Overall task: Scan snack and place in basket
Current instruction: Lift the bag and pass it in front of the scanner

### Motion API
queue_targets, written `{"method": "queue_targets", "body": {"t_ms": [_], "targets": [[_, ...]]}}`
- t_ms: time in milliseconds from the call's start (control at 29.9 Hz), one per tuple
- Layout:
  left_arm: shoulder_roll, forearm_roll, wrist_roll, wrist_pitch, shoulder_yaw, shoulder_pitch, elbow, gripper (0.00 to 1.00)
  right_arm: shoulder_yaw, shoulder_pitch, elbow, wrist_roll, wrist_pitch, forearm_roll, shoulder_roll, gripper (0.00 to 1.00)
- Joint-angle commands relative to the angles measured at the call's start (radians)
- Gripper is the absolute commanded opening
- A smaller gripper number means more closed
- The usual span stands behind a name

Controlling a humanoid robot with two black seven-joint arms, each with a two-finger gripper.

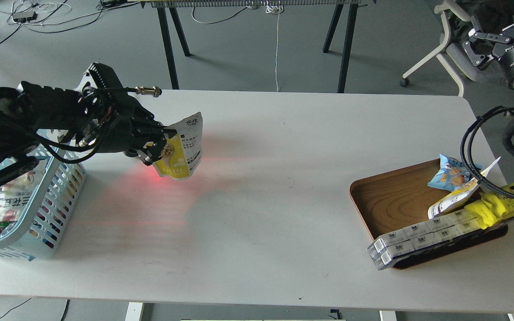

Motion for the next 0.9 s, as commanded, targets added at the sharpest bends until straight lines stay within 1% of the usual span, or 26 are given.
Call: {"method": "queue_targets", "body": {"t_ms": [0, 534, 635, 768, 868], "targets": [[0.007, 0.0, -0.018, 0.0, 0.001, 0.001, 0.033, 0.0, 0.0, -0.001, 0.0, 0.0, 0.0, 0.0, 0.0, 0.99], [0.028, 0.0, -0.022, 0.0, -0.001, 0.001, 0.027, 0.0, 0.0, -0.001, -0.002, 0.003, 0.0, 0.0, -0.003, 0.99], [0.05, 0.0, -0.027, 0.0, -0.004, 0.001, 0.016, 0.0, 0.002, 0.0, -0.002, 0.003, 0.0, 0.0, -0.003, 0.99], [0.102, 0.0, -0.062, 0.011, -0.027, 0.0, -0.027, 0.0, 0.003, -0.001, -0.002, 0.003, 0.0, 0.0, -0.006, 0.99], [0.168, 0.0, -0.099, 0.016, -0.073, 0.0, -0.053, 0.0, 0.003, -0.001, -0.002, 0.005, 0.0, 0.0, -0.009, 0.99]]}}
